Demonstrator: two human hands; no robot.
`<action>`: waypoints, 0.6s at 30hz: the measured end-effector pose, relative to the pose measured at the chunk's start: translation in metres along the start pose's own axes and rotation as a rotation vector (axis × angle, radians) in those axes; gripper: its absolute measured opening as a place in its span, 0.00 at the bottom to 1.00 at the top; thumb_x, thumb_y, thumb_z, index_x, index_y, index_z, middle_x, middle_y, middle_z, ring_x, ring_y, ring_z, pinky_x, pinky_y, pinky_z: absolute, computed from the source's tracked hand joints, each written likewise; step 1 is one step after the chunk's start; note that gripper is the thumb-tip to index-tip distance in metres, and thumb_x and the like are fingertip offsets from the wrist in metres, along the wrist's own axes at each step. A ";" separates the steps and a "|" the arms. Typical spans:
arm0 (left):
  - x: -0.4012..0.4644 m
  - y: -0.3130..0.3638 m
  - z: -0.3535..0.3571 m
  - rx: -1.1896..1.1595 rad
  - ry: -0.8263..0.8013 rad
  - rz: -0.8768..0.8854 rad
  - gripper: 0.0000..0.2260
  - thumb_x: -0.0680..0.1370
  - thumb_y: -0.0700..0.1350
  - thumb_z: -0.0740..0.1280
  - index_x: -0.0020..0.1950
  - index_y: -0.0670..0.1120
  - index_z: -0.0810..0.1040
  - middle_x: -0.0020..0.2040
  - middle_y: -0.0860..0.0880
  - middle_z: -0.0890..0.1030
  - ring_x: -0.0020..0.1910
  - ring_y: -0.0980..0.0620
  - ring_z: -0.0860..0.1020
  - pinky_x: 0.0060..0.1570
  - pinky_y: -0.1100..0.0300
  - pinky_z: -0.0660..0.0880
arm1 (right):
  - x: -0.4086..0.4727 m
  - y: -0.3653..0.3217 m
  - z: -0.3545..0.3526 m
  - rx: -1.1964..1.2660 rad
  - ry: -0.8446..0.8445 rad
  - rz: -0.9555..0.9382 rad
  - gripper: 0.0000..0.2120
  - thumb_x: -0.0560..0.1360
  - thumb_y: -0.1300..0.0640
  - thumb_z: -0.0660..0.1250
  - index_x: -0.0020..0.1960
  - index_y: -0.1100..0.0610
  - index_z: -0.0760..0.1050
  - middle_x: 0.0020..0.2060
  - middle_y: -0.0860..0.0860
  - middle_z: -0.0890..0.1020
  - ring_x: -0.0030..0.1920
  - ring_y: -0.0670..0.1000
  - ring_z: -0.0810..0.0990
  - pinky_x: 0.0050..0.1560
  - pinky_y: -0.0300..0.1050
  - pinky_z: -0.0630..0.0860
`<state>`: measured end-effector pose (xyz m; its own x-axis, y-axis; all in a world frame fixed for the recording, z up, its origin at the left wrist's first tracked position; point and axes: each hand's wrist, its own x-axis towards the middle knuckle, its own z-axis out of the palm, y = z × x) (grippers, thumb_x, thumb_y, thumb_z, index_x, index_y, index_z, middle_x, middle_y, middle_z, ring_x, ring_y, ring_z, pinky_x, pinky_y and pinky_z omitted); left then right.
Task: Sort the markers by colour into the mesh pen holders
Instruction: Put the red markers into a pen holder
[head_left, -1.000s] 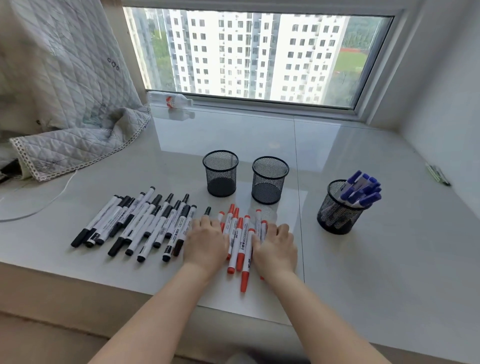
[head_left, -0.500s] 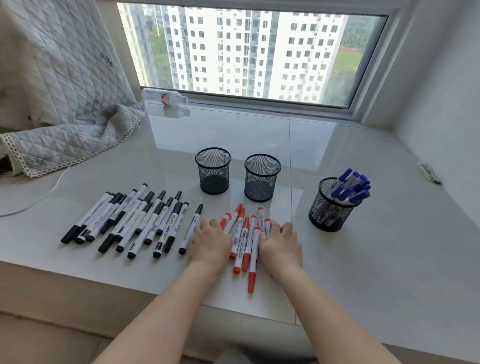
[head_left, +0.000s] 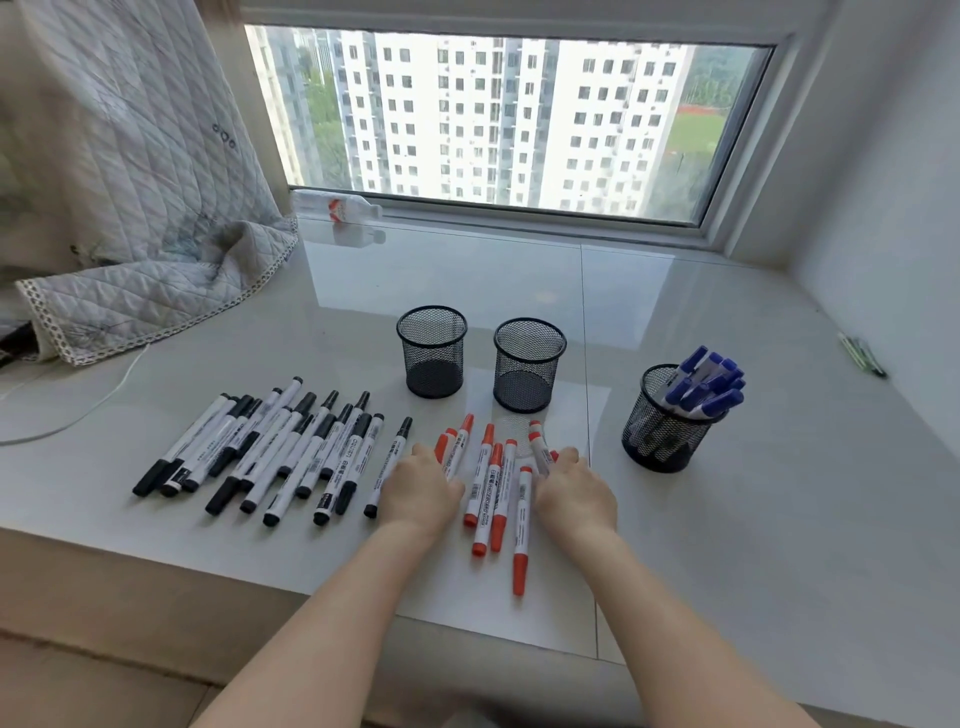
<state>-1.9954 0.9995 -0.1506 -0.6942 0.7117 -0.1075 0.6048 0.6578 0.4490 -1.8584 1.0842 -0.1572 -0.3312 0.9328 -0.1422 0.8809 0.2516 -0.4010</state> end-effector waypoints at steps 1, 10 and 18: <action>-0.001 -0.001 -0.001 -0.027 0.000 -0.005 0.16 0.74 0.47 0.64 0.56 0.38 0.69 0.50 0.40 0.77 0.49 0.41 0.76 0.44 0.55 0.72 | 0.001 0.001 -0.001 0.011 -0.003 0.007 0.14 0.79 0.53 0.54 0.58 0.62 0.66 0.57 0.59 0.75 0.57 0.60 0.74 0.50 0.49 0.68; -0.002 -0.002 0.005 -0.454 0.086 -0.046 0.06 0.74 0.44 0.63 0.45 0.41 0.71 0.37 0.48 0.75 0.35 0.53 0.72 0.29 0.62 0.62 | 0.010 0.011 -0.017 0.312 -0.026 0.108 0.09 0.72 0.54 0.62 0.45 0.60 0.70 0.37 0.54 0.76 0.35 0.54 0.75 0.34 0.44 0.70; 0.007 0.007 0.014 -0.729 0.126 -0.104 0.04 0.75 0.44 0.62 0.41 0.46 0.69 0.39 0.44 0.78 0.39 0.45 0.78 0.34 0.57 0.71 | 0.047 -0.031 -0.071 0.974 0.218 -0.020 0.06 0.75 0.56 0.62 0.42 0.57 0.67 0.27 0.51 0.74 0.22 0.45 0.74 0.22 0.40 0.72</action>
<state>-1.9907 1.0128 -0.1611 -0.7999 0.5920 -0.0983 0.1521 0.3584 0.9211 -1.8776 1.1386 -0.0875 -0.1881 0.9821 0.0029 0.1816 0.0377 -0.9826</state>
